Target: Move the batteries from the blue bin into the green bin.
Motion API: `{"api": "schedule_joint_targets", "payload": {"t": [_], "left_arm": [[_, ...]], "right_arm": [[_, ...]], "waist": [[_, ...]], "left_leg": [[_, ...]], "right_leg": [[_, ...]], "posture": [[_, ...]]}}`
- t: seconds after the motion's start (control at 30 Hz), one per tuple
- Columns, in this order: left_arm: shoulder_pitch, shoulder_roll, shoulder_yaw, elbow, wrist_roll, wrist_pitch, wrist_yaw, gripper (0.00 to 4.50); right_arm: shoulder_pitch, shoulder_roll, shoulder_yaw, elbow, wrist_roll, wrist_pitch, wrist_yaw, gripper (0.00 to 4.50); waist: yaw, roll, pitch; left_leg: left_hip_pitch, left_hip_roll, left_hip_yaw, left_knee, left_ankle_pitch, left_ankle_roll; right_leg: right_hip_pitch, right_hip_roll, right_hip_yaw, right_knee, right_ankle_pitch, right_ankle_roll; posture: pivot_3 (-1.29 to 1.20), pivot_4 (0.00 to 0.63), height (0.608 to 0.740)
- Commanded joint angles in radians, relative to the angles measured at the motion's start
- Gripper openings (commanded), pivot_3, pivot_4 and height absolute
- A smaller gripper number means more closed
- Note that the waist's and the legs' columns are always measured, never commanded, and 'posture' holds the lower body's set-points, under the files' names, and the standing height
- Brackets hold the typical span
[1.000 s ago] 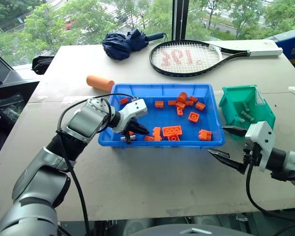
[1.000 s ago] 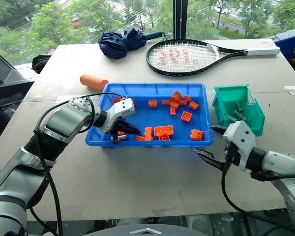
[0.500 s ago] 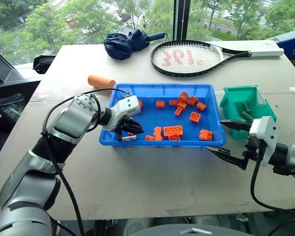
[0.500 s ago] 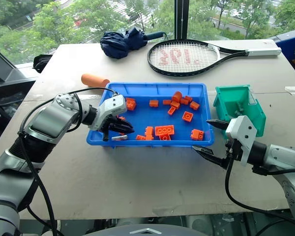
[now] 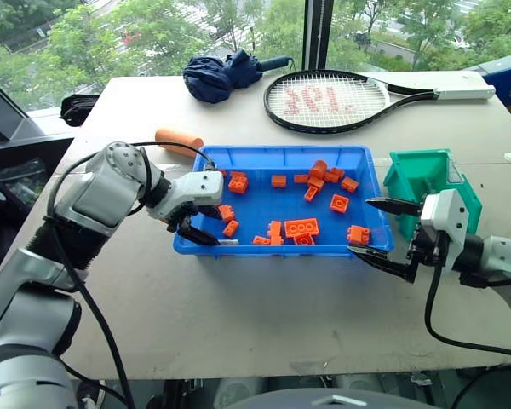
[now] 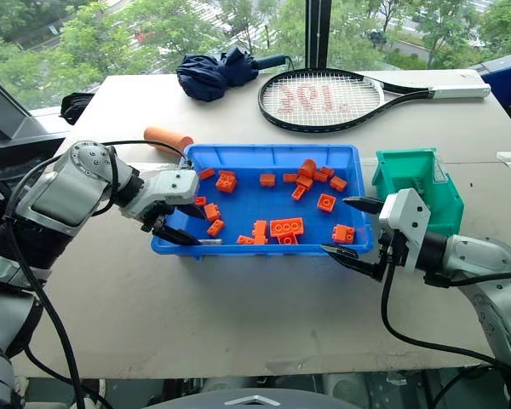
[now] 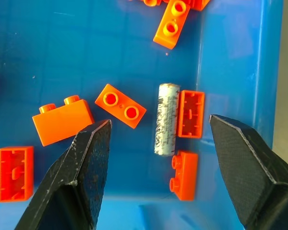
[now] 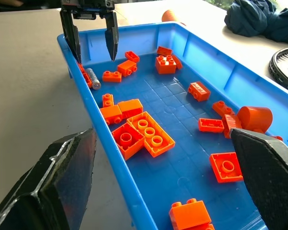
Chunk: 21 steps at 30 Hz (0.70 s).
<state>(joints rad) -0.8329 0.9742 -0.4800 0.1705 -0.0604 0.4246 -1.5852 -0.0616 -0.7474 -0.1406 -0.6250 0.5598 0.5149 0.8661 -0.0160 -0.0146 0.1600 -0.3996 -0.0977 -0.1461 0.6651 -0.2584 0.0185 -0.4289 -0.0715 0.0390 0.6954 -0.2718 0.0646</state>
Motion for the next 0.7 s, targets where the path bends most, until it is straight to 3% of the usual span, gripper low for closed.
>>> {"api": "schedule_joint_targets", "payload": {"t": [0.03,0.2,0.4,0.63,0.67,0.7], "left_arm": [[-0.042,-0.004,-0.057,0.029,0.041,-0.107,-0.029,3.28],[-0.071,-0.029,-0.111,0.09,0.1,-0.198,-0.029,3.28],[-0.066,-0.07,-0.092,0.135,0.162,-0.244,-0.027,3.28],[-0.068,-0.098,-0.073,0.15,0.175,-0.238,-0.022,0.32],[-0.069,-0.102,-0.069,0.153,0.179,-0.238,-0.02,0.02],[-0.07,-0.106,-0.066,0.154,0.182,-0.238,-0.02,0.02]], "right_arm": [[-0.011,0.006,-0.001,-0.016,0.002,-0.029,-0.007,4.5],[-0.011,0.011,0.001,-0.021,-0.003,-0.036,-0.024,4.5],[-0.002,0.013,-0.006,-0.032,0.005,-0.035,-0.039,4.5],[-0.008,0.017,0.0,-0.028,0.006,-0.039,-0.049,4.5],[-0.01,0.018,0.002,-0.027,0.006,-0.039,-0.05,4.5],[-0.012,0.018,0.002,-0.027,0.007,-0.039,-0.05,4.5]], "waist": [[0.0,0.0,0.0],[0.0,0.0,0.0],[0.0,0.0,0.0],[0.0,0.0,0.0],[0.0,0.0,0.0],[0.0,0.0,0.0]], "left_leg": [[0.0,0.0,0.0,0.0,0.0,0.0],[0.0,0.0,0.0,0.0,0.0,0.0],[0.0,0.0,0.0,0.001,0.0,0.0],[0.0,0.0,0.0,0.001,0.0,0.001],[0.0,0.0,0.0,0.001,0.0,0.001],[0.0,0.0,0.0,0.001,0.0,0.001]], "right_leg": [[0.0,0.0,0.0,0.0,0.0,0.0],[0.0,0.0,0.0,0.0,0.0,0.0],[0.0,0.0,0.0,0.0,0.0,0.0],[0.0,0.001,0.0,0.0,0.0,0.0],[0.0,0.001,0.0,0.0,0.0,0.0],[0.0,0.001,0.0,0.0,0.0,0.0]], "posture": [[0.0,0.15,0.74],[0.0,0.15,0.74],[0.0,0.15,0.74],[0.0,0.15,0.74],[0.0,0.15,0.74],[0.0,0.15,0.74]]}}
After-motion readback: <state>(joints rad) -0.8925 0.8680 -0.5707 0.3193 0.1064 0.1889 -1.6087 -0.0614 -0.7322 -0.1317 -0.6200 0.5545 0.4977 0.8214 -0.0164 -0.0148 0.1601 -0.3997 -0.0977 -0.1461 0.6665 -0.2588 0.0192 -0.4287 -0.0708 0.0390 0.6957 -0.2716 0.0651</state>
